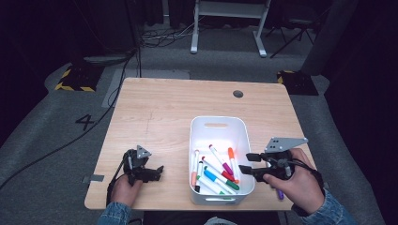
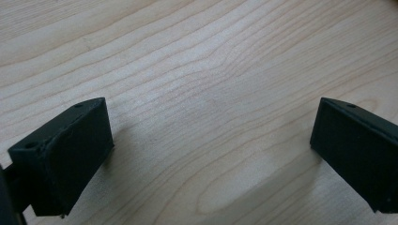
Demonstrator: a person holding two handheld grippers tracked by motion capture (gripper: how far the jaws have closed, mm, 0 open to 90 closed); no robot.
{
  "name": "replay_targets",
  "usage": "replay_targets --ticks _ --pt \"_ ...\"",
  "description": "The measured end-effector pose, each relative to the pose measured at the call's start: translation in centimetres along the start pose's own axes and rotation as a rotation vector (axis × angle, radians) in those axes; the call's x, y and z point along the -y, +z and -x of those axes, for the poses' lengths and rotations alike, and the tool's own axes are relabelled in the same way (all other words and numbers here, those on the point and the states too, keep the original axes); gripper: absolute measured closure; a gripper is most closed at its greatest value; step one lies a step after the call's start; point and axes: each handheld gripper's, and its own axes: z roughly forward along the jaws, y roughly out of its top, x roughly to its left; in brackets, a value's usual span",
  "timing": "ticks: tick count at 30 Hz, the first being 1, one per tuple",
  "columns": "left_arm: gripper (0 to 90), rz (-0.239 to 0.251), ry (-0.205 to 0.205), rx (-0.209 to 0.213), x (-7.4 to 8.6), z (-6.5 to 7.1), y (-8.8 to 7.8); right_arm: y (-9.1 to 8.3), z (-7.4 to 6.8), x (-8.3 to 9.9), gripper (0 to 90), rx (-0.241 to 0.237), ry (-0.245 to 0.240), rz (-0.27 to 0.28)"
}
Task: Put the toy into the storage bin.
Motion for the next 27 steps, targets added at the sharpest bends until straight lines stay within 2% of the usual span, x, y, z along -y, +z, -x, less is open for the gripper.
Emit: replay_targets --ticks 7,12,21,27 --pt "0.0 0.002 -0.003 0.0 0.0 0.0 0.0 -1.2 2.5 1.2 52.1 0.061 0.065 -0.002" --pt "0.0 0.002 0.0 -0.004 0.0 0.0 0.0 -1.3 4.2 2.5 55.2 0.116 0.119 -0.043" --pt "0.0 0.0 0.002 -0.004 0.0 0.0 0.0 0.1 7.2 4.9 60.2 0.211 0.202 -0.129" --pt "0.0 0.001 0.003 -0.004 0.0 0.0 0.0 1.7 8.9 6.5 60.7 0.248 0.23 -0.182"
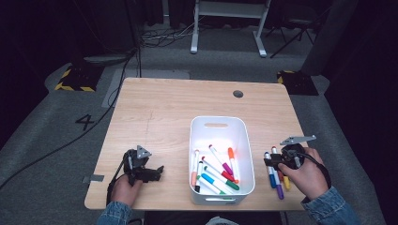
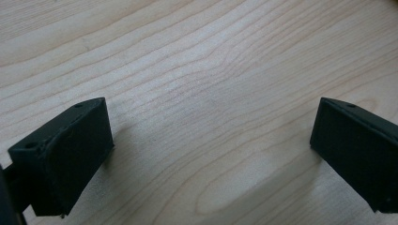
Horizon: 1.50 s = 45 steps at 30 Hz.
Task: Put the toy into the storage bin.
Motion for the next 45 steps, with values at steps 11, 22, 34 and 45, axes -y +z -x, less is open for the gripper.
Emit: replay_targets --ticks 11,22,34,45 --pt "0.0 0.0 -0.001 0.001 0.0 0.0 0.0 2.6 1.8 1.7 63.4 0.047 0.052 -0.079" --pt "0.0 0.0 -0.001 0.001 0.0 0.0 0.0 4.0 1.8 2.4 65.7 0.042 0.062 -0.096" --pt "0.0 0.0 -0.001 0.001 0.0 0.0 0.0 5.9 -0.3 2.3 72.4 0.033 0.025 -0.094" --pt "0.0 0.0 -0.001 0.001 0.0 0.0 0.0 5.7 -0.8 1.9 77.0 0.019 0.04 -0.082"
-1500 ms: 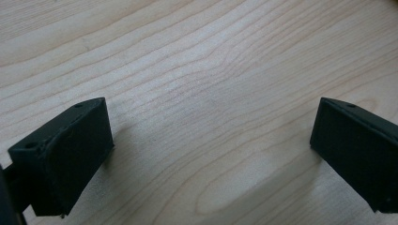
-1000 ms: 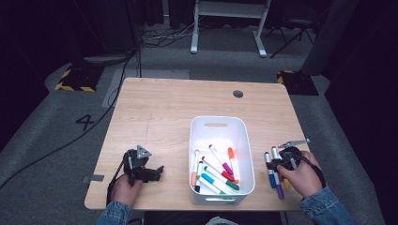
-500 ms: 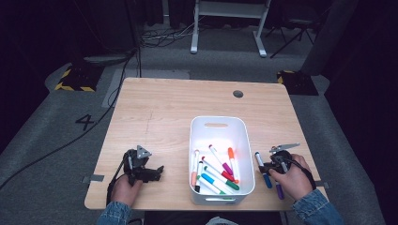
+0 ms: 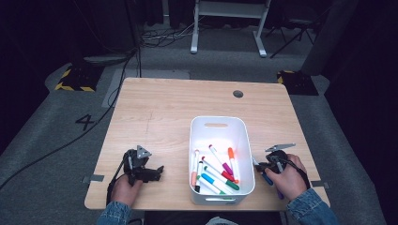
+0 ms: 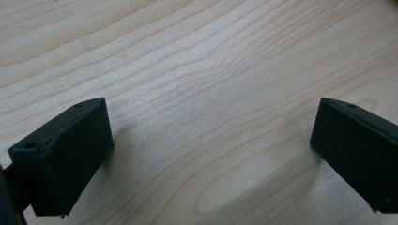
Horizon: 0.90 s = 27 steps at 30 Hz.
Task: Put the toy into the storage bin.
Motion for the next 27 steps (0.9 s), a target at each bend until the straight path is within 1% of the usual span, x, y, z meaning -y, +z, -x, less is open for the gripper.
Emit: replay_targets --ticks 2,17,27 --pt "0.0 0.0 0.0 0.0 0.0 0.0 0.0 -0.4 0.0 -0.2 77.0 -0.015 -0.003 0.016" --pt "0.0 0.0 0.0 0.0 0.0 0.0 0.0 -4.0 -0.9 -1.5 77.0 -0.055 -0.024 0.1" --pt "0.0 0.0 0.0 0.0 0.0 0.0 0.0 -6.6 -1.5 -2.2 77.0 -0.114 -0.021 0.166"
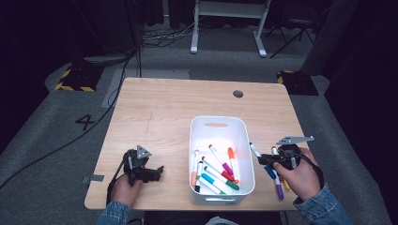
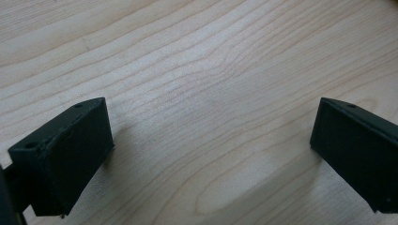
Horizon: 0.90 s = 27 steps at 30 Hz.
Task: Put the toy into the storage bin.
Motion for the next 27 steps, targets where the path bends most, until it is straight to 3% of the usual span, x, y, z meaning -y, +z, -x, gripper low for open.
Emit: replay_targets --ticks 19,27 --pt "0.0 0.001 0.001 -0.002 0.0 0.0 0.0 -4.1 -1.9 -2.0 77.1 -0.041 -0.037 0.092" --pt "0.0 0.001 0.0 -0.001 0.0 0.0 0.0 -4.7 -3.4 -2.5 77.0 -0.079 -0.065 0.102"
